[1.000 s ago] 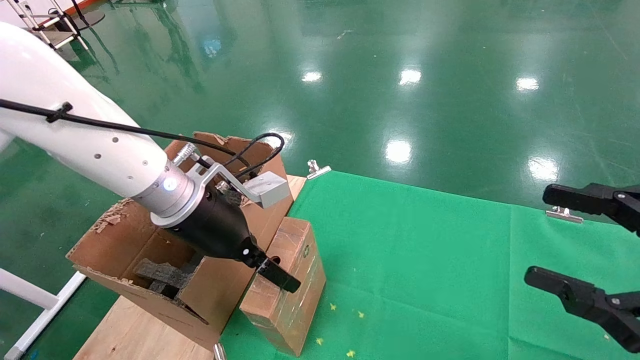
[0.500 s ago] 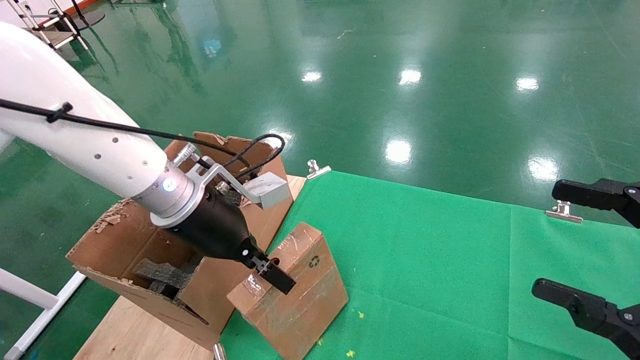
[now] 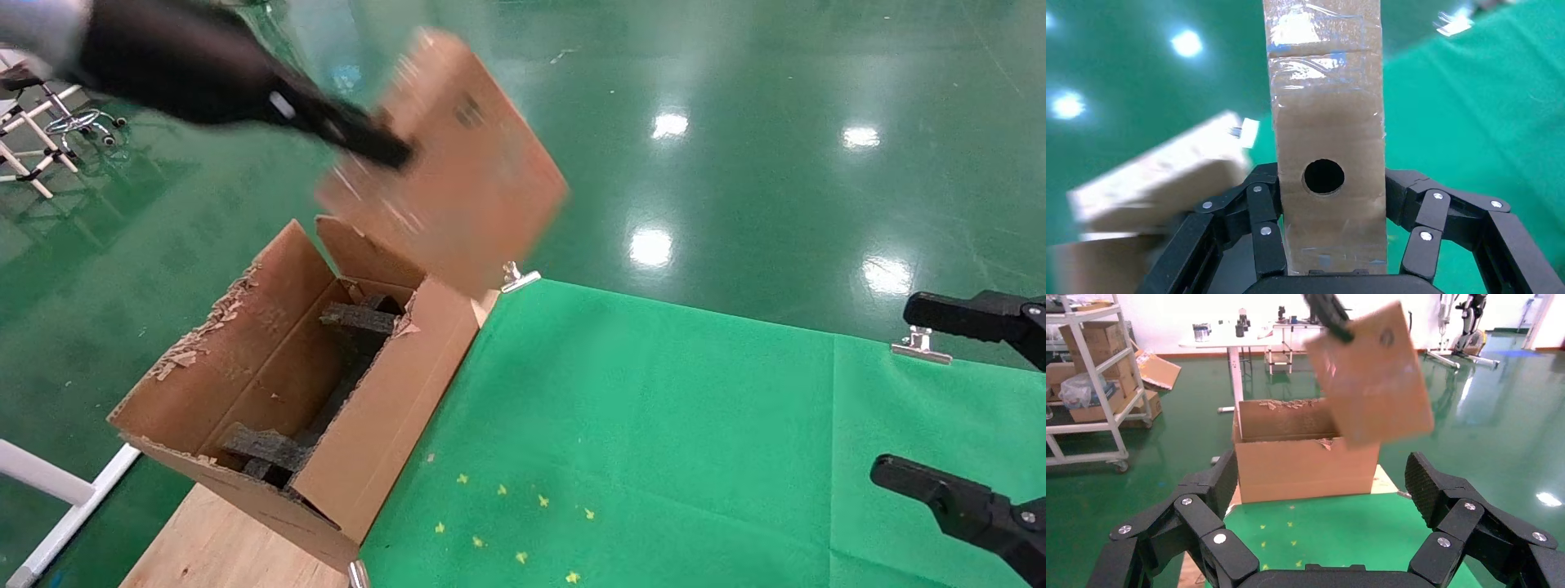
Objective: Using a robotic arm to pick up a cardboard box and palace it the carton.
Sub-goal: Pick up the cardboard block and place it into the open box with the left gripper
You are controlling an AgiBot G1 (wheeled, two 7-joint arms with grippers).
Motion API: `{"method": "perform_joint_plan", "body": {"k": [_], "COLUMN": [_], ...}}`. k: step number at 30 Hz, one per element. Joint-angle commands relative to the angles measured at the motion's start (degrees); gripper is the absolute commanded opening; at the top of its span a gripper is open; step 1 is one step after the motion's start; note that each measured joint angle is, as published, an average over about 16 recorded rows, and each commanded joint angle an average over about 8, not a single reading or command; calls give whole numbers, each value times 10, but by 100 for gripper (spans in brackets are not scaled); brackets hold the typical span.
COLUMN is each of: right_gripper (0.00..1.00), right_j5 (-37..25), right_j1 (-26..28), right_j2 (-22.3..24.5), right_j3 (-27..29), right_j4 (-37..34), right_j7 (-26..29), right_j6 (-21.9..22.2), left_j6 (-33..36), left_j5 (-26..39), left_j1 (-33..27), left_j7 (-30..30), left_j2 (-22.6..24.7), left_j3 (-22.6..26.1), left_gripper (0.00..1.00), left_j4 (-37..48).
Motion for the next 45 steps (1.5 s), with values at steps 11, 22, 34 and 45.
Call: {"method": "perform_joint_plan", "body": {"k": [11, 22, 34, 45], "right_gripper": [100, 100, 100, 100], "right_j5": [0, 0, 0, 0], "right_j1": [0, 0, 0, 0], "right_j2": [0, 0, 0, 0], "right_j3": [0, 0, 0, 0], "right_j4": [0, 0, 0, 0], "right_j7": [0, 0, 0, 0], "right_j6": [0, 0, 0, 0], "left_j6": [-17, -63, -95, -139], "left_j5": [94, 105, 99, 96], "left_j1": [-49, 1, 40, 77], "left_j7": [119, 235, 328, 369], "left_j2": [-29, -36, -9, 10], "left_j3": [17, 30, 32, 32], "left_gripper": [0, 0, 0, 0], "left_j4": [200, 364, 490, 555]}}
